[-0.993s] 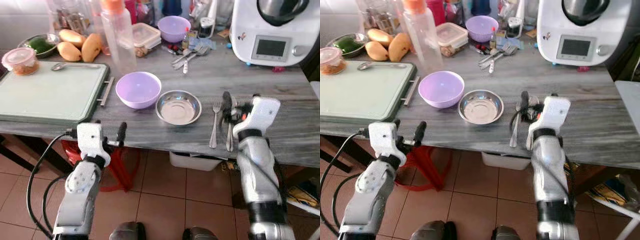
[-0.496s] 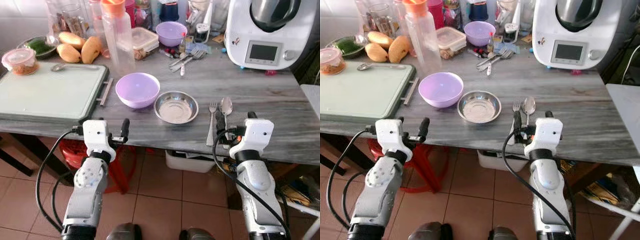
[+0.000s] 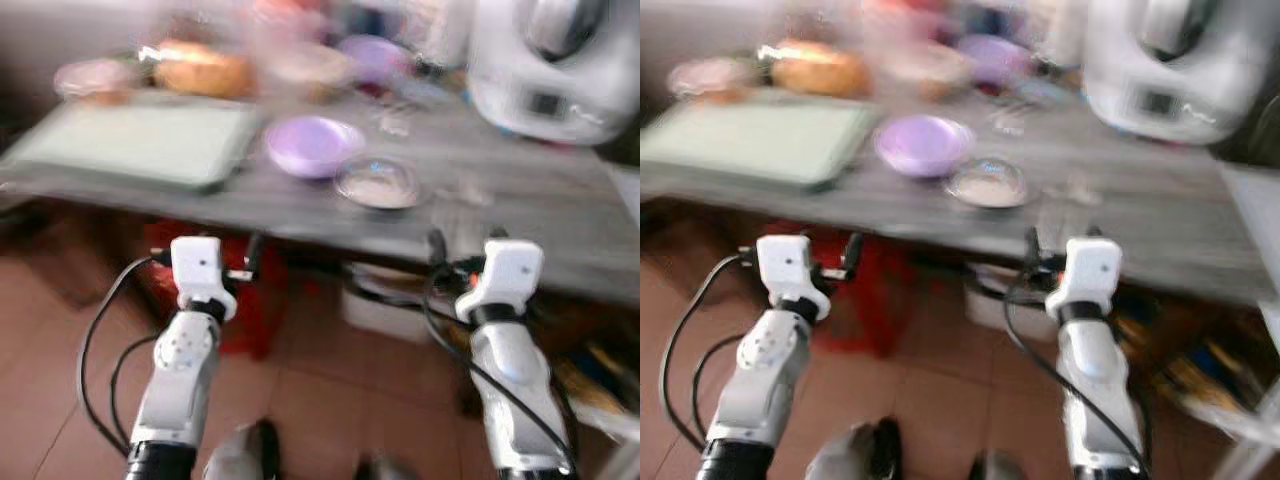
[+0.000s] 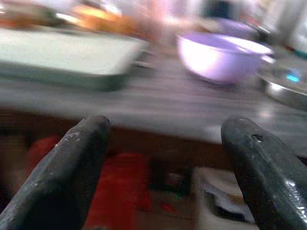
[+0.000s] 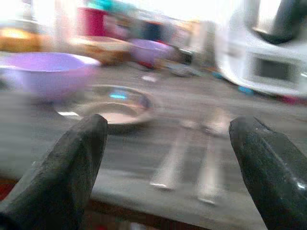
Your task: Setting the table
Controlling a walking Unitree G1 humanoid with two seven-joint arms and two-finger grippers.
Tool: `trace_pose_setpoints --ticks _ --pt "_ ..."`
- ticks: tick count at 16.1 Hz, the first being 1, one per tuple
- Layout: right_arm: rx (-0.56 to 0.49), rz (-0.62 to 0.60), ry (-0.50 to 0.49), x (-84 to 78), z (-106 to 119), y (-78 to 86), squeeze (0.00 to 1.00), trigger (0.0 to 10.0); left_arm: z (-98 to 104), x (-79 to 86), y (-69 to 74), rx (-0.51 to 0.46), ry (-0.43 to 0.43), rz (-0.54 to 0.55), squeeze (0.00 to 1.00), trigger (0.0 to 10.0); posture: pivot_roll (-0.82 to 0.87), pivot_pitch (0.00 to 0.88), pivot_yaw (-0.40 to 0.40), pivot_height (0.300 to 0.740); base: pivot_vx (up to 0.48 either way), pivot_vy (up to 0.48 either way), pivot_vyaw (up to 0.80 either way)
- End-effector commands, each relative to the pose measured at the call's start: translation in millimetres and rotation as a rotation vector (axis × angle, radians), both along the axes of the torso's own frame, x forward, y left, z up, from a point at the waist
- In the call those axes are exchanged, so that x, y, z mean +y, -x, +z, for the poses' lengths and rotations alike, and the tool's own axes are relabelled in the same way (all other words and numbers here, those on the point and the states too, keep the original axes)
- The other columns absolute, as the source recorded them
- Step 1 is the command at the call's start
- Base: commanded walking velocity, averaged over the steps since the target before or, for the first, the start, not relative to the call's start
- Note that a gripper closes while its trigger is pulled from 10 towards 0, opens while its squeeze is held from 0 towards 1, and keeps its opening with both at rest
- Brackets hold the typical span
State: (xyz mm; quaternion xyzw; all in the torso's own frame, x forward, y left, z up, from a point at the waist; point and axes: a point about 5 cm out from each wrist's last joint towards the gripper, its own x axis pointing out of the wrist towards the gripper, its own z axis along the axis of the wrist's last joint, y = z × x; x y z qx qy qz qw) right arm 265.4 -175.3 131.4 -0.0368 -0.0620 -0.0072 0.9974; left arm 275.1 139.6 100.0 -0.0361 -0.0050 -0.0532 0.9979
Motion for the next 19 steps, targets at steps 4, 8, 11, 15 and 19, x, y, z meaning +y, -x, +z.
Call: trace_pose_setpoints --ticks 4,8,11,15,19 --pt "0.019 -0.005 -0.006 -0.8 -4.0 5.2 0.92 10.0 -7.3 1.7 2.8 0.029 -0.011 0.004 0.00 10.0 -0.06 0.000 0.004 0.740 -0.329 0.000 0.00" --pt "0.036 -0.012 0.002 -0.9 -7.6 6.3 0.00 10.0 -8.9 1.1 4.5 0.029 -0.008 -0.004 0.00 10.0 -0.06 0.000 0.006 0.740 -0.159 0.000 0.00" --pt "0.044 -0.014 0.004 -0.9 -9.8 5.5 0.00 10.0 -7.6 -0.5 4.1 0.011 -0.003 -0.032 0.00 10.0 -0.06 0.000 0.003 0.740 0.000 0.000 0.00" --pt "0.053 -0.013 0.000 -0.3 -12.1 4.1 0.00 10.0 -6.2 -1.8 3.8 0.005 0.000 -0.043 0.00 10.0 -0.05 0.000 0.004 0.740 0.000 -0.241 0.00" --pt "0.060 -0.004 0.006 1.3 -15.1 3.5 0.00 10.0 -6.2 -3.4 4.3 0.003 0.003 -0.049 0.00 10.0 -0.05 0.000 0.011 0.740 0.000 -0.415 0.00"
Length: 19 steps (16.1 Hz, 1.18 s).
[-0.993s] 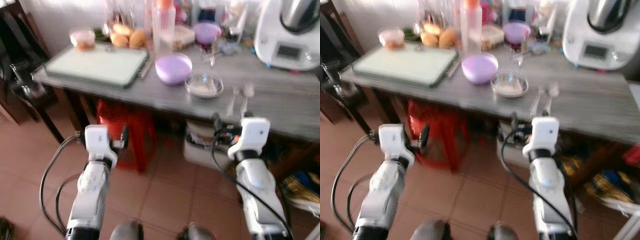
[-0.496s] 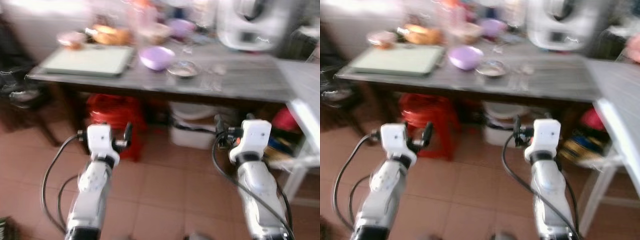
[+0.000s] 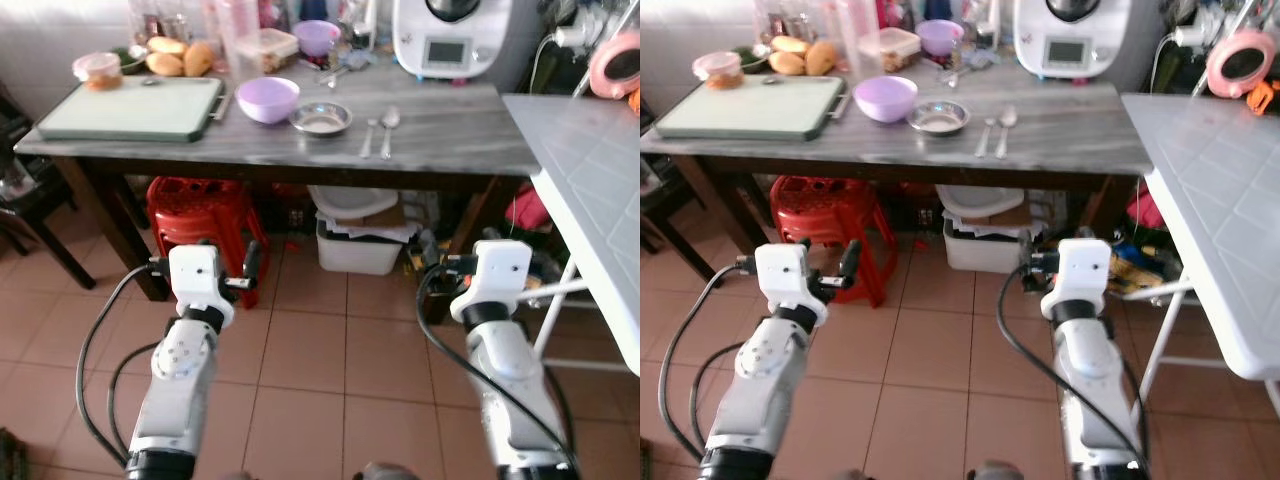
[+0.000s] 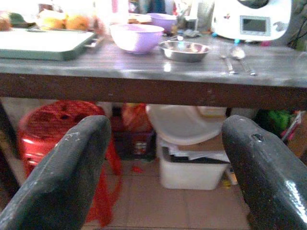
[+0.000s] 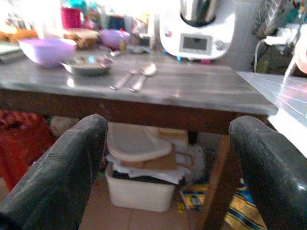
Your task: Setting the table
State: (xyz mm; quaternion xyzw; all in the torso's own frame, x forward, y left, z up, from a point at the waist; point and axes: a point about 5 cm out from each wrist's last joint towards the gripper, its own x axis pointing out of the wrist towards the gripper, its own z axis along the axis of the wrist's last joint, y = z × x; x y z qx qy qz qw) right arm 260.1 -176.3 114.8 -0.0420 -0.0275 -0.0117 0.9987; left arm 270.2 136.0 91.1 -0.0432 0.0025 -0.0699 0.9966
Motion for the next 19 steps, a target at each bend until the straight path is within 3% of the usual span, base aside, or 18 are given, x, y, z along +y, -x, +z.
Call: trace_pose_setpoints --ticks 1,11,19 --pt "-0.006 0.009 -0.004 2.8 1.1 -2.0 0.00 10.0 2.7 0.2 -0.6 -0.011 -0.009 -0.016 0.00 10.0 -0.05 0.000 0.011 0.740 0.000 -0.431 0.00" --pt "-0.013 0.028 0.006 4.9 2.9 -5.2 0.00 10.0 4.4 1.7 -2.9 -0.015 -0.010 -0.012 0.00 10.0 -0.06 0.000 0.011 0.740 0.000 -0.429 -0.59" --pt "-0.024 0.045 0.030 6.6 4.0 -4.2 0.00 10.0 4.5 1.2 -2.4 -0.014 -0.020 -0.015 0.00 10.0 -0.05 0.000 0.016 0.740 0.000 -0.443 0.10"
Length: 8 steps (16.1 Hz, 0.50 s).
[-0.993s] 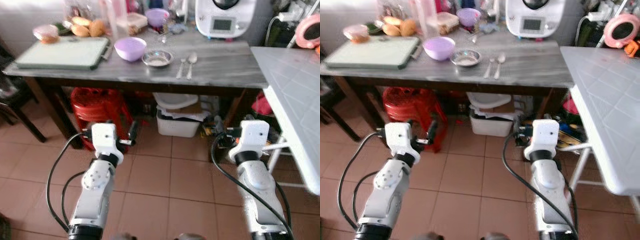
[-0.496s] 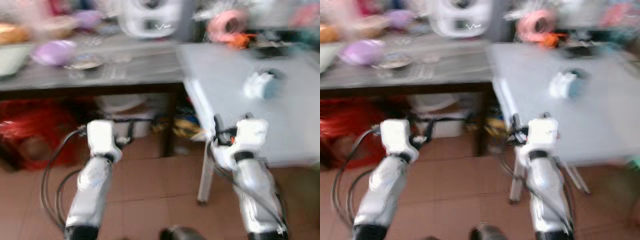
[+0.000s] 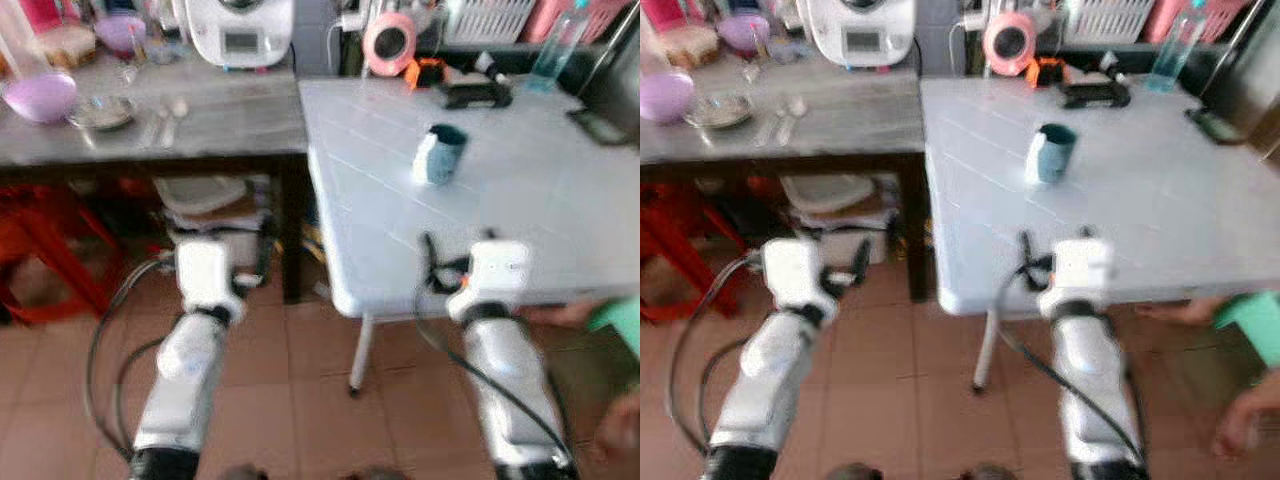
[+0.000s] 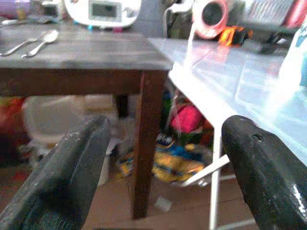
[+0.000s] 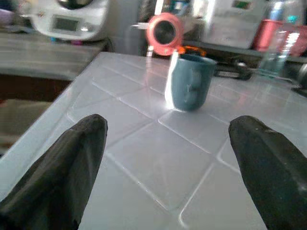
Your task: Setting the table
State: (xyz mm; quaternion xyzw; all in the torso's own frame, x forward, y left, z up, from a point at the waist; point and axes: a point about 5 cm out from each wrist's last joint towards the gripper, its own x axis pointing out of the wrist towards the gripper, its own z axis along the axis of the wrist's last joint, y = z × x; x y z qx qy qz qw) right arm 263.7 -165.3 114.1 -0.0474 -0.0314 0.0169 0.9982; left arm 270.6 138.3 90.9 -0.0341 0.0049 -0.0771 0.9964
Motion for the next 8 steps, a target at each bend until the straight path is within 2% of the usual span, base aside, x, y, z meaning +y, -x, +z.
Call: trace_pose_setpoints --ticks 1,5,8 --pt "-0.019 -0.012 0.018 -4.3 4.5 -0.6 0.00 10.0 4.7 -1.0 -2.0 -0.016 -0.002 0.000 0.00 10.0 -0.05 0.000 0.017 0.740 0.000 -0.454 0.80" --pt "-0.018 -0.015 0.011 -4.7 3.7 -1.9 0.00 10.0 4.9 -0.4 -2.8 -0.015 -0.008 -0.003 0.00 10.0 -0.05 0.000 0.018 0.740 0.000 -0.452 0.80" --pt "-0.014 -0.016 0.011 -4.3 2.5 -2.7 0.00 10.0 5.2 0.3 -3.3 -0.015 -0.013 -0.006 0.00 10.0 -0.04 0.000 0.019 0.740 0.000 -0.447 0.61"
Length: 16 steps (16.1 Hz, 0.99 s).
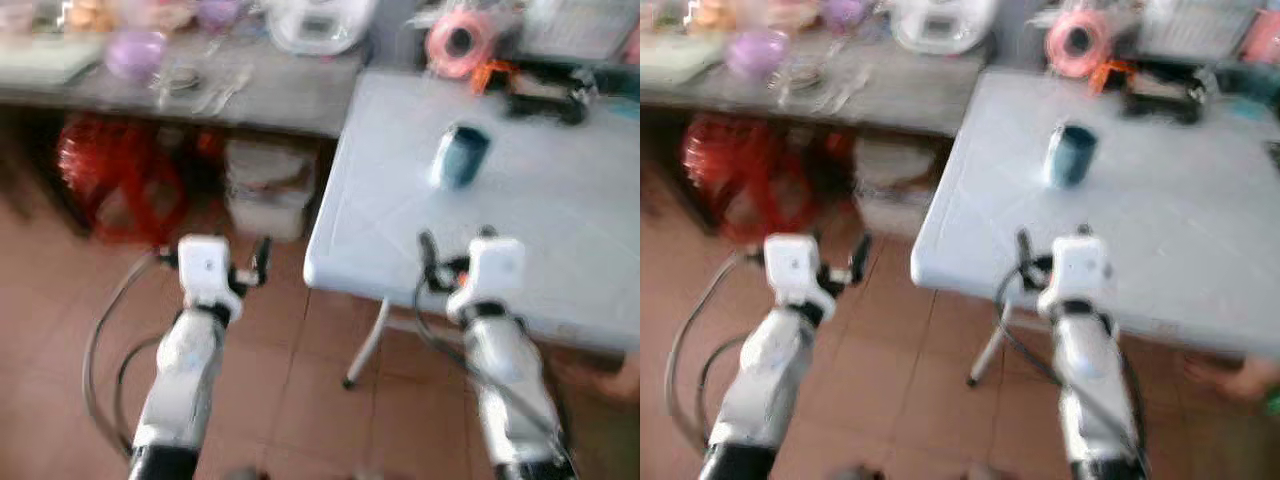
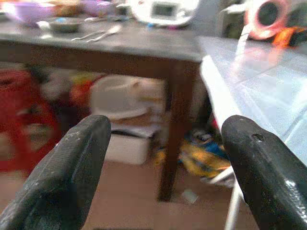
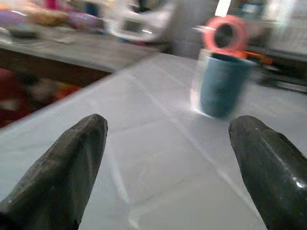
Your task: Setting the table
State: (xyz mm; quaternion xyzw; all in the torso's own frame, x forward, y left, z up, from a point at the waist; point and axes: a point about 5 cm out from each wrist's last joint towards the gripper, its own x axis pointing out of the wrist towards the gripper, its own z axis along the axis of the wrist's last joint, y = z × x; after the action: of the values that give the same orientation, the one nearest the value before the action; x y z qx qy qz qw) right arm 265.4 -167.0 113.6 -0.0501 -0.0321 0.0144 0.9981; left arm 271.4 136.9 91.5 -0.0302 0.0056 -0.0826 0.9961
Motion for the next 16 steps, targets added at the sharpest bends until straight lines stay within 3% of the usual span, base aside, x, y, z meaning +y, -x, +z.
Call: trace_pose_setpoints --ticks 1,5,7,16 --pt "-0.010 -0.015 0.001 -2.9 2.3 -1.1 0.00 10.0 4.6 1.6 -2.4 -0.016 -0.004 0.005 0.00 10.0 -0.04 0.000 0.019 0.740 0.000 -0.446 0.00" --pt "0.003 -0.047 -0.009 -5.9 0.2 -1.4 0.00 10.0 9.0 -2.6 -0.5 -0.045 0.039 -0.050 0.00 10.0 -0.04 0.000 0.020 0.740 0.000 0.000 0.00" --pt "0.002 -0.049 -0.012 -7.2 0.4 -1.0 0.00 10.0 8.7 -3.5 0.9 -0.044 0.042 -0.054 0.00 10.0 -0.05 0.000 0.021 0.740 0.000 0.000 -0.80" --pt "0.011 -0.049 -0.011 -6.3 -1.1 -0.3 0.00 10.0 10.5 -8.7 4.6 -0.058 0.074 -0.098 0.00 10.0 -0.05 0.000 0.017 0.740 0.062 0.000 0.00"
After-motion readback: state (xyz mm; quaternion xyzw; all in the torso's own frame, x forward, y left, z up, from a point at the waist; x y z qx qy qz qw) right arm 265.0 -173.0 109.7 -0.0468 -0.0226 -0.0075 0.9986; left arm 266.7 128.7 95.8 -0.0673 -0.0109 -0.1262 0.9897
